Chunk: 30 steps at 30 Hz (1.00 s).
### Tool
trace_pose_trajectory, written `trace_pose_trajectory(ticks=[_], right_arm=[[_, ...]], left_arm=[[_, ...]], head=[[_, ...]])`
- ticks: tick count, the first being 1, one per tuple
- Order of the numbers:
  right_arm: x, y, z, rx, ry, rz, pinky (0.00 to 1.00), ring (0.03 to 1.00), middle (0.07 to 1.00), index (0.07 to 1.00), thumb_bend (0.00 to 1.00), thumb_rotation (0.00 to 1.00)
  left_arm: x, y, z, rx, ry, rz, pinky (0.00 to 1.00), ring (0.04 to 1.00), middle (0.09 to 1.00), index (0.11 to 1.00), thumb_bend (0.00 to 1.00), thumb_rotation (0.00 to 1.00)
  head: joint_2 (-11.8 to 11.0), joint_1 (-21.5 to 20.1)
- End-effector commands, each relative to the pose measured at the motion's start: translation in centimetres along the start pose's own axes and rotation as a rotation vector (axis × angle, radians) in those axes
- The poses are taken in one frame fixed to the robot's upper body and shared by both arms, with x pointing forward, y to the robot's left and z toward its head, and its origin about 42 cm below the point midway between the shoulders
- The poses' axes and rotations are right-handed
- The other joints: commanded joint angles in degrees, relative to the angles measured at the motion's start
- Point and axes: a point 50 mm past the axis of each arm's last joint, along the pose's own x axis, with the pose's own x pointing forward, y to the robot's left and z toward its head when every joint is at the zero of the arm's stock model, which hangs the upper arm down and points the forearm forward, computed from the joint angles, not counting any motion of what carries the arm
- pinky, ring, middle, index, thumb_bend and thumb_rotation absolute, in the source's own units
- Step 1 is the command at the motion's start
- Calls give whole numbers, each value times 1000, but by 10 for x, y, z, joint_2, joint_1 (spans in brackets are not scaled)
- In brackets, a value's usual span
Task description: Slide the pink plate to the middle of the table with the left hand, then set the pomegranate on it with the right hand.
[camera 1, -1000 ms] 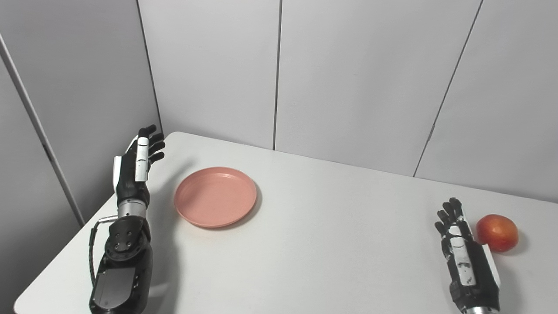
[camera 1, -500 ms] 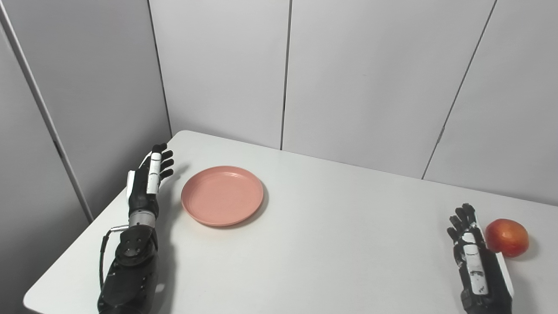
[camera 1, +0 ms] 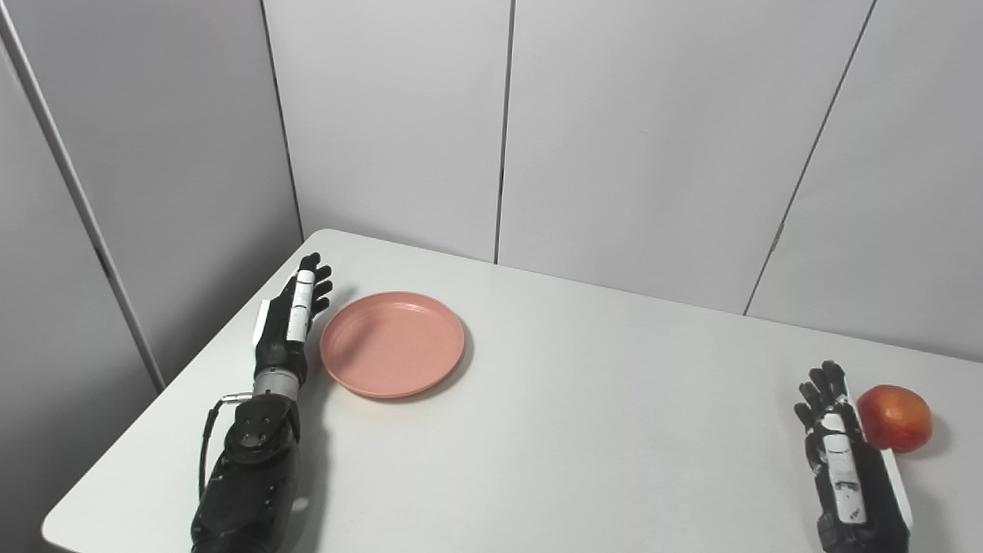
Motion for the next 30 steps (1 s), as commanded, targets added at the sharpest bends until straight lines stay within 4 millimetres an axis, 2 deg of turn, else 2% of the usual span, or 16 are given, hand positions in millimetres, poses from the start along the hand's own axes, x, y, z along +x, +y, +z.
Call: trace_pose_trajectory(ticks=[1, 8, 21, 25, 30], right_arm=[[-13, -5, -11, 10, 48, -9, 1000, 1000, 1000, 1000, 537, 869], [-13, -6, -8, 1, 48, -14, 1000, 1000, 1000, 1000, 529, 882], [-12, -5, -7, 6, 54, -15, 1000, 1000, 1000, 1000, 540, 889], [-12, -5, -6, 8, 49, -21, 1000, 1000, 1000, 1000, 532, 877], [-12, -4, -7, 8, 46, -16, 1000, 1000, 1000, 1000, 543, 870]], left_arm=[[15, -6, 28, 14, -93, -31, 907, 900, 900, 893, 667, 1000], [16, -14, 23, 1, -65, -54, 859, 884, 887, 873, 661, 1000], [16, -24, 19, 26, -66, -119, 882, 909, 914, 915, 660, 1000], [14, -34, 18, 28, -79, -148, 897, 909, 910, 912, 647, 1000], [9, -49, 17, -12, -70, -178, 871, 899, 909, 910, 662, 1000]], head=[[0, 1], [1, 1], [-1, 0], [0, -2], [2, -9]])
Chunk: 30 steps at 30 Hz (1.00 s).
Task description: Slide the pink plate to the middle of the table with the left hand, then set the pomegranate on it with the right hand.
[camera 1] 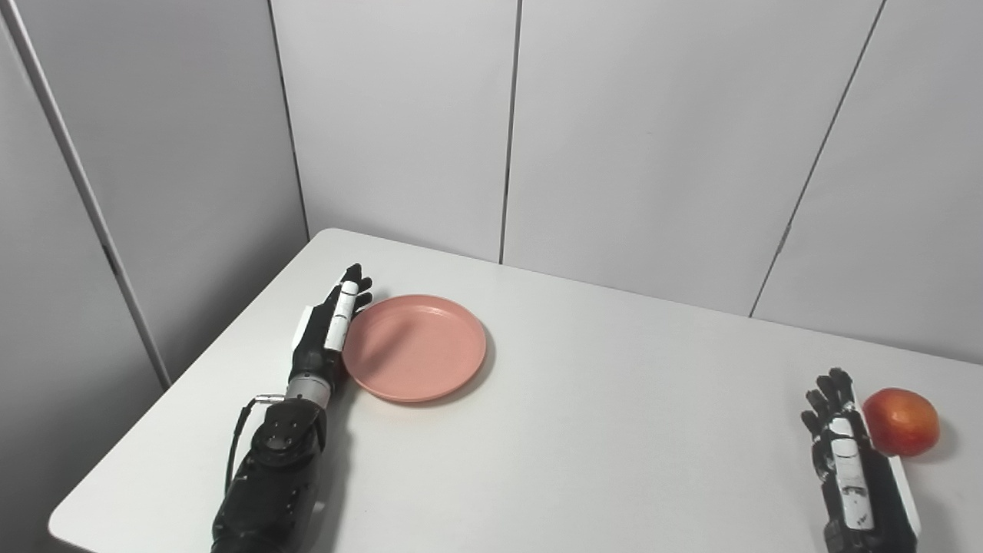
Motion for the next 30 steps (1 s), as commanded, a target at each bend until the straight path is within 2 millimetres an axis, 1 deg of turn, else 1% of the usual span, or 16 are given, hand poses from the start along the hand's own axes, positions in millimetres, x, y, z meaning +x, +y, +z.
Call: trace_pose_trajectory(ticks=[1, 4, 8, 12, 15, 17, 22, 25, 30], right_arm=[[-10, -2, -7, 5, 26, -11, 1000, 1000, 1000, 1000, 543, 868], [-10, -1, -8, -5, 27, -11, 1000, 1000, 1000, 1000, 549, 873], [-8, -1, -10, -10, 24, -11, 1000, 1000, 1000, 1000, 581, 874], [-7, 0, -13, -5, 24, -6, 1000, 1000, 1000, 1000, 561, 867], [-5, 1, -17, 9, 31, -4, 1000, 1000, 1000, 1000, 565, 865], [-3, 2, -19, 31, 34, -3, 1000, 1000, 1000, 1000, 588, 849], [-2, 2, -21, 41, 38, 1, 1000, 1000, 1000, 1000, 636, 831], [-2, 2, -22, 45, 42, -1, 1000, 1000, 1000, 1000, 638, 828], [-3, 1, -21, 37, 35, 6, 1000, 1000, 1000, 1000, 580, 841]], left_arm=[[15, -20, 28, -28, -91, -54, 879, 902, 914, 915, 667, 1000], [14, -29, 28, -46, -90, -69, 885, 903, 914, 910, 683, 1000], [11, -41, 27, -70, -85, -103, 899, 912, 914, 907, 690, 1000], [9, -53, 28, -119, -77, -123, 916, 922, 923, 913, 653, 1000], [6, -63, 27, -135, -65, -132, 916, 923, 924, 917, 647, 1000], [5, -69, 26, -136, -54, -142, 921, 929, 925, 923, 660, 1000], [2, -79, 24, -136, -37, -159, 926, 935, 929, 929, 651, 1000], [0, -86, 22, -135, -25, -171, 927, 935, 930, 929, 647, 1000], [-5, -98, 20, -140, -17, -182, 919, 925, 924, 925, 656, 1000]], head=[[1, -3], [2, -10], [3, -18], [4, -27], [5, -31], [6, -33], [6, -35], [6, -35], [8, -36]])
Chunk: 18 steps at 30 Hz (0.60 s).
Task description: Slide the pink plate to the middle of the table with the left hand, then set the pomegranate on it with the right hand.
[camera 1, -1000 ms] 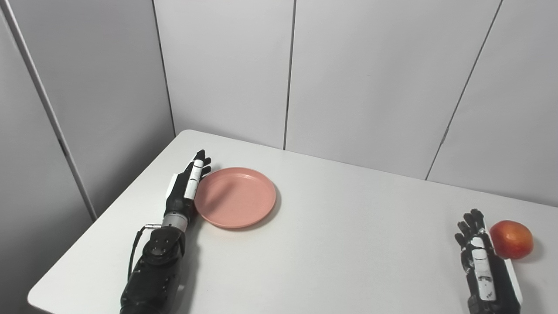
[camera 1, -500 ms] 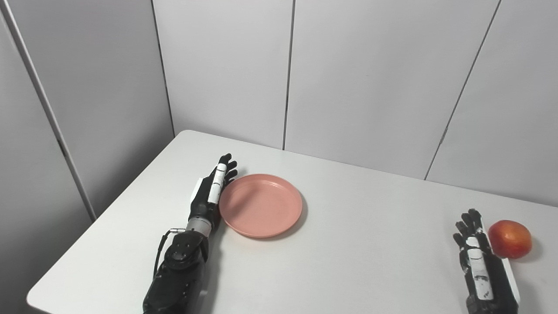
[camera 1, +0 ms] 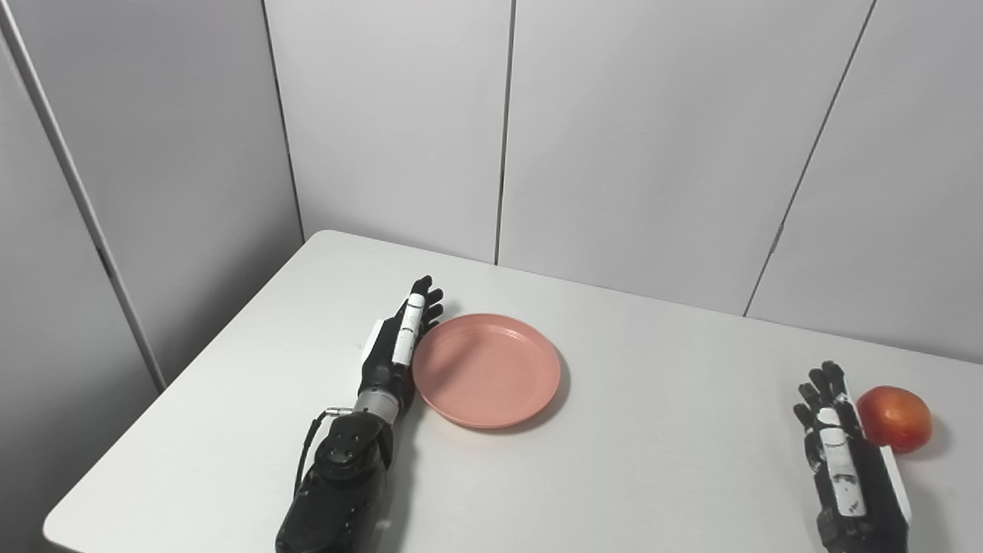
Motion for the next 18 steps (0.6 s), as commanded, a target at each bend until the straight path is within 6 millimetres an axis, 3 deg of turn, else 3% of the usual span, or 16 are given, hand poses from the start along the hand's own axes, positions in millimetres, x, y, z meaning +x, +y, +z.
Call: trace_pose_trajectory(ticks=[1, 18], right_arm=[[-13, 0, -15, 17, 19, -1, 1000, 1000, 1000, 1000, 576, 838], [-14, -2, -14, -8, 15, -2, 1000, 1000, 1000, 1000, 608, 846]], left_arm=[[9, -21, 18, -9, -52, -44, 914, 922, 921, 923, 654, 1000], [0, -61, 4, -45, -36, -154, 932, 944, 940, 940, 628, 1000]], head=[[0, 0], [8, -7]])
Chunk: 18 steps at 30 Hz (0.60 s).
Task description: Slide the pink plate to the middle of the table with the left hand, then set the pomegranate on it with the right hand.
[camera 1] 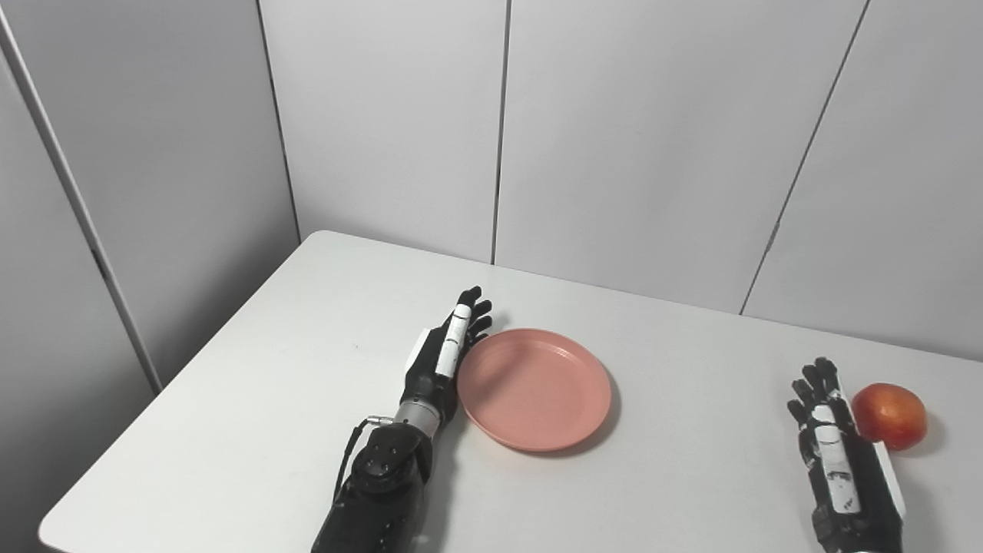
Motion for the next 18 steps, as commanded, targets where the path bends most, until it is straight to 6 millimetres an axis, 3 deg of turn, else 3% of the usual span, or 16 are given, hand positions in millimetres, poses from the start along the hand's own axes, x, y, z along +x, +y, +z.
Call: trace_pose_trajectory(ticks=[1, 18], right_arm=[[-15, -1, -14, 6, 21, -10, 1000, 1000, 1000, 1000, 612, 844], [-16, 9, -10, -5, 24, -33, 1000, 1000, 1000, 1000, 585, 841]], left_arm=[[7, -7, 11, 11, -40, -28, 933, 944, 940, 941, 631, 1000], [-8, -34, 7, -2, -36, -103, 971, 976, 979, 976, 639, 1000]], head=[[0, -3], [12, -44]])
